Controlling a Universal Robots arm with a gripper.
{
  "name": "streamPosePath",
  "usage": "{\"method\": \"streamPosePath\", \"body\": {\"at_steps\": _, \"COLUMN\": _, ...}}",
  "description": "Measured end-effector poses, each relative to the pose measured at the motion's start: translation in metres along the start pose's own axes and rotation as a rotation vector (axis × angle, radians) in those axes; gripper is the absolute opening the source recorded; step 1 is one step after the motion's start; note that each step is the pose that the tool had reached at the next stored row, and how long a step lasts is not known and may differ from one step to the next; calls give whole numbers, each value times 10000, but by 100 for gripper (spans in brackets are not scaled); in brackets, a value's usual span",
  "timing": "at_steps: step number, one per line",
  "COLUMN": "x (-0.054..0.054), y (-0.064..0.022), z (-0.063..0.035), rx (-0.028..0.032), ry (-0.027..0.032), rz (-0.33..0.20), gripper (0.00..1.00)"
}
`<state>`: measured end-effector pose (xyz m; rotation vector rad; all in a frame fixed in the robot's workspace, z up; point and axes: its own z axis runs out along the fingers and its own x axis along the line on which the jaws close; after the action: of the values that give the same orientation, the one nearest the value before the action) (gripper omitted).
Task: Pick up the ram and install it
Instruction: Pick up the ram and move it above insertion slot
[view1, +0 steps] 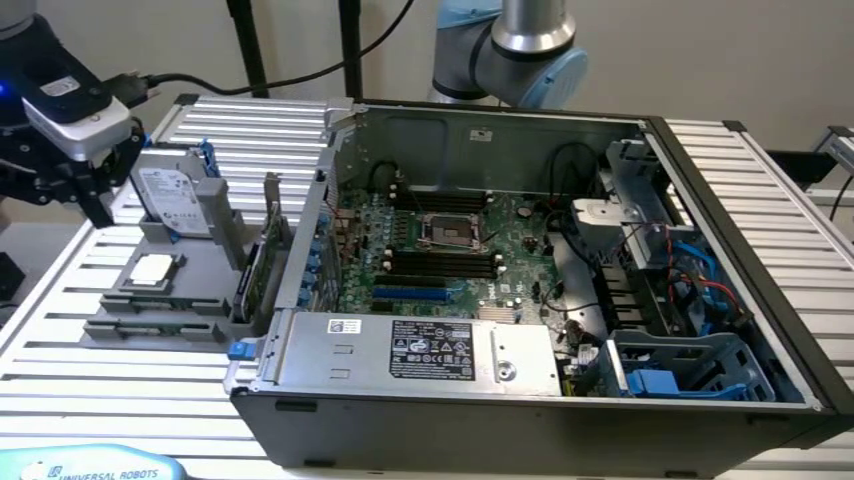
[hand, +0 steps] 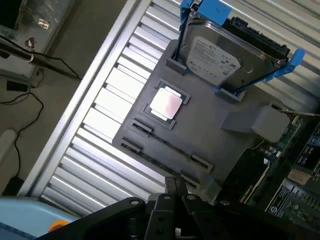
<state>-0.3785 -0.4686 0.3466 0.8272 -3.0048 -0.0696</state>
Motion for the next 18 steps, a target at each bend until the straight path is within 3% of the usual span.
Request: {"method": "streamPosePath", "body": {"at_steps": 18, "x": -1, "y": -5, "z": 101, "rx": 49, "ry": 145, "rz": -3266, "gripper": 11}}
